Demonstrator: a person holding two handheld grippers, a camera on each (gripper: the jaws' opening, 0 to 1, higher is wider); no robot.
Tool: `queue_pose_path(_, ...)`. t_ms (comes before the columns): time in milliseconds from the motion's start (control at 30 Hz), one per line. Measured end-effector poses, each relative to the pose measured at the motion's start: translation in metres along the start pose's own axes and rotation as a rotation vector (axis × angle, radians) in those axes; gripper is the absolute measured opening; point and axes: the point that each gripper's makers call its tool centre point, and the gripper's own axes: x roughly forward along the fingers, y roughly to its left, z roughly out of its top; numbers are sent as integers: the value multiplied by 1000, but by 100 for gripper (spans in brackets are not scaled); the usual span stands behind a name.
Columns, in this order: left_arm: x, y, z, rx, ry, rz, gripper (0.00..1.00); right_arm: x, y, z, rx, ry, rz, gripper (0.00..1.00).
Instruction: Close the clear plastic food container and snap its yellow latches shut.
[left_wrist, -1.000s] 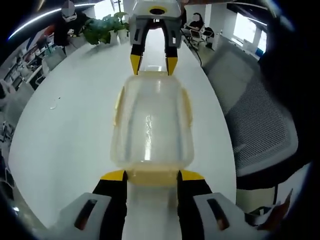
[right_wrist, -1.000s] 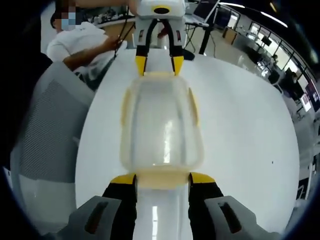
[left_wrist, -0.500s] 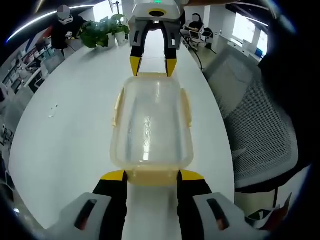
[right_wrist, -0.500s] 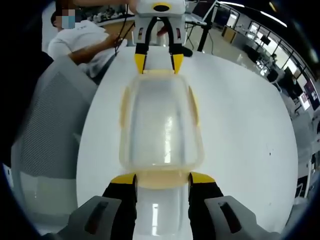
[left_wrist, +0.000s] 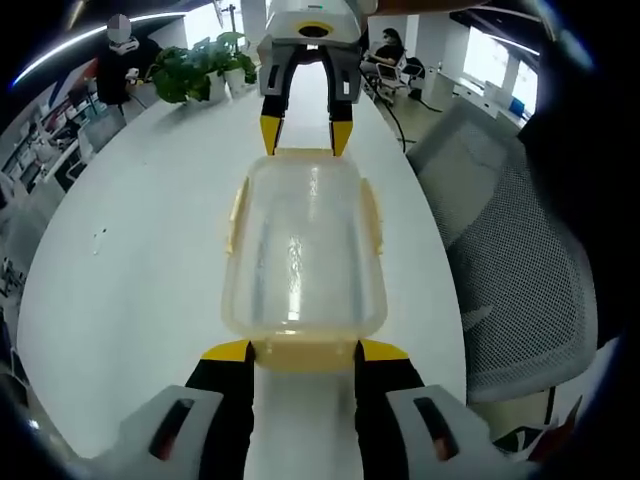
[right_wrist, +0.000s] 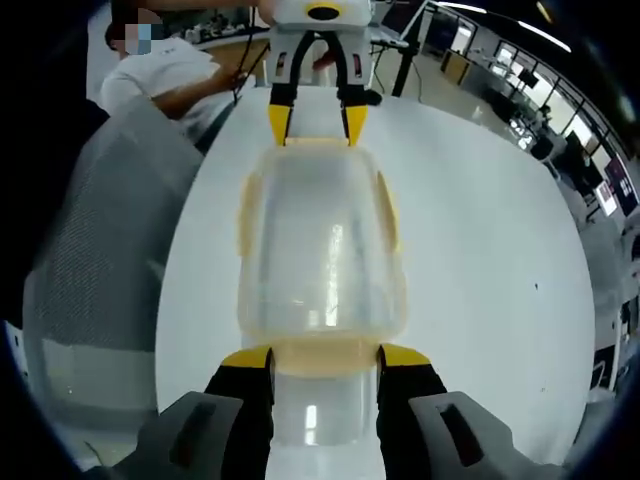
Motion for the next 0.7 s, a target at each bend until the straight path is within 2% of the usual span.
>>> queue_pose_path(700,32,-6,44,9,-9,4,38,-22,7,-50,7,24,-13,39)
